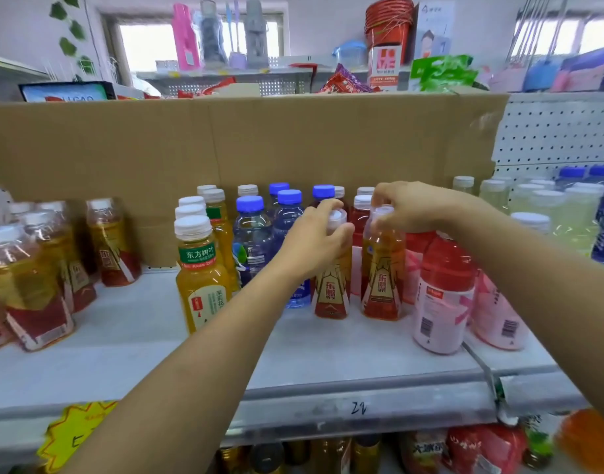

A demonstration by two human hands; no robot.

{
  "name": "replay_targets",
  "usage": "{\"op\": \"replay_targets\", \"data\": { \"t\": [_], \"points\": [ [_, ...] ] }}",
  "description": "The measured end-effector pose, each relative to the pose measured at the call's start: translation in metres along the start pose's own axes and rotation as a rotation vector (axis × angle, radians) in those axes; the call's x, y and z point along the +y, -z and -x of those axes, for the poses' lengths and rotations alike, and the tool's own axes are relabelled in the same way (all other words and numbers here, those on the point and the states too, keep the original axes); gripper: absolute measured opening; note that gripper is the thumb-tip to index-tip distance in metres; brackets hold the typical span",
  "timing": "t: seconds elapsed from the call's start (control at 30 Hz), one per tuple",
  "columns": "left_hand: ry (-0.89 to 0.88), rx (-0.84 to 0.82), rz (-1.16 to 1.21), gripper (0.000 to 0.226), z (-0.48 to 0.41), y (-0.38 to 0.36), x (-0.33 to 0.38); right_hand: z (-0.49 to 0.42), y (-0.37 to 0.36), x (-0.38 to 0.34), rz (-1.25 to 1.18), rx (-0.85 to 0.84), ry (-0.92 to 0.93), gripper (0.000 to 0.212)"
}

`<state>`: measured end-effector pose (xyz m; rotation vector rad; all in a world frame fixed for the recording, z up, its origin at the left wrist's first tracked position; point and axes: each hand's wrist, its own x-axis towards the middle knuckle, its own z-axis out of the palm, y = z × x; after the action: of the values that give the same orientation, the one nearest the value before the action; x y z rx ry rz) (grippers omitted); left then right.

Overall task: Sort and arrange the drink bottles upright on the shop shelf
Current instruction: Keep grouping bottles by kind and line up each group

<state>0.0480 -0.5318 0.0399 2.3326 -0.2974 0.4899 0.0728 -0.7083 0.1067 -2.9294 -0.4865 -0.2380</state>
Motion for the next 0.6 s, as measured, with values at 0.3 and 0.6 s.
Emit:
{"op": "replay_targets", "data": {
  "t": [0.3,0.6],
  "points": [
    [0.040,0.042,0.002,0.046,0.039,0.031,-0.005,0.027,0.004,-0.015,-0.134,-0.002,0.144,0.037],
    [0.045,0.094,0.395,0.090,0.083,0.003,-0.030,0.063,-0.091,-0.025,-0.890,0.261,0.109,0.082]
  ]
}}
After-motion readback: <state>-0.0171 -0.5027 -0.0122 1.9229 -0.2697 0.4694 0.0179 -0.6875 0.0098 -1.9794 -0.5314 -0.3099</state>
